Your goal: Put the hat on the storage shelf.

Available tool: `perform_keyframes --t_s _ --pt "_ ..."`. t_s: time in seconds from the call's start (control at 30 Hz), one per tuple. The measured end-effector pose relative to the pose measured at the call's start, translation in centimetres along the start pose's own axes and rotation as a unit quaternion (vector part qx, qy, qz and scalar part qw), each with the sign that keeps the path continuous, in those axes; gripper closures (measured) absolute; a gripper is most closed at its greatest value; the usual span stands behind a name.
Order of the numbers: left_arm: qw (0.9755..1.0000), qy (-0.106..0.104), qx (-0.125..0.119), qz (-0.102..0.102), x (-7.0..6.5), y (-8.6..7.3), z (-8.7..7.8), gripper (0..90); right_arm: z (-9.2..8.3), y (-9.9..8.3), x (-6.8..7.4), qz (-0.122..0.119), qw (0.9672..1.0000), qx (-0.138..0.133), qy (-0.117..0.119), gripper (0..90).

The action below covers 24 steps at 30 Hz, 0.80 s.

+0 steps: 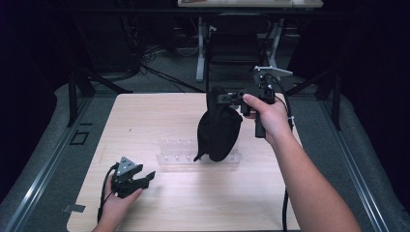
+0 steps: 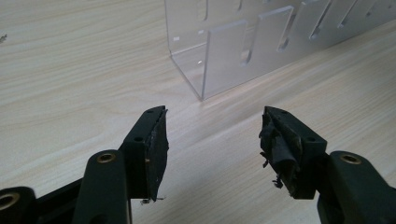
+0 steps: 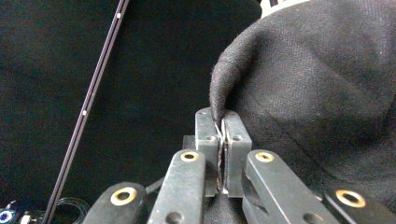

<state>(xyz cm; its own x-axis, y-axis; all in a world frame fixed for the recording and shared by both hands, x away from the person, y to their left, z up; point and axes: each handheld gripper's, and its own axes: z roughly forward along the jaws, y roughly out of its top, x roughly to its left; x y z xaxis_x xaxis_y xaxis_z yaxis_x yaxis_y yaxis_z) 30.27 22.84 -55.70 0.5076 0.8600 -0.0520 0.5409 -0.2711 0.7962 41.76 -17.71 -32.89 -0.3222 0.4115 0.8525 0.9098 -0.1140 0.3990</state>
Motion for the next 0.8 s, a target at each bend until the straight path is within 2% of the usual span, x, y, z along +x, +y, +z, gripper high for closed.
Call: perform_keyframes --t_s 0.17,0.27,0.43,0.53,0.63,0.8 --pt "0.9999 -0.008 -0.011 -0.001 -0.5 0.6 -0.3 43.0 0.3 -0.2 -0.2 0.006 0.9999 0.002 0.010 87.8" --pt "0.9997 -0.016 -0.016 0.006 -1.0 1.3 -0.6 44.1 0.5 -0.2 -0.4 0.011 0.9998 0.002 0.018 87.8" --pt "0.9989 -0.028 -0.023 0.029 -2.4 2.5 -0.9 46.7 0.7 -0.3 -0.4 0.014 0.9997 0.005 0.022 87.8" --pt "0.9976 -0.036 -0.026 0.052 -3.7 3.5 -0.7 47.9 0.8 -0.4 -0.3 0.015 0.9997 0.002 0.021 87.7" --pt "0.9963 -0.050 -0.029 0.065 -5.0 4.8 -0.2 49.2 0.9 -0.4 -0.3 0.016 0.9996 0.005 0.023 87.6" --pt "0.9947 -0.060 -0.034 0.077 -6.2 6.0 0.3 53.1 1.0 -0.4 -0.3 0.016 0.9996 0.003 0.024 87.3"
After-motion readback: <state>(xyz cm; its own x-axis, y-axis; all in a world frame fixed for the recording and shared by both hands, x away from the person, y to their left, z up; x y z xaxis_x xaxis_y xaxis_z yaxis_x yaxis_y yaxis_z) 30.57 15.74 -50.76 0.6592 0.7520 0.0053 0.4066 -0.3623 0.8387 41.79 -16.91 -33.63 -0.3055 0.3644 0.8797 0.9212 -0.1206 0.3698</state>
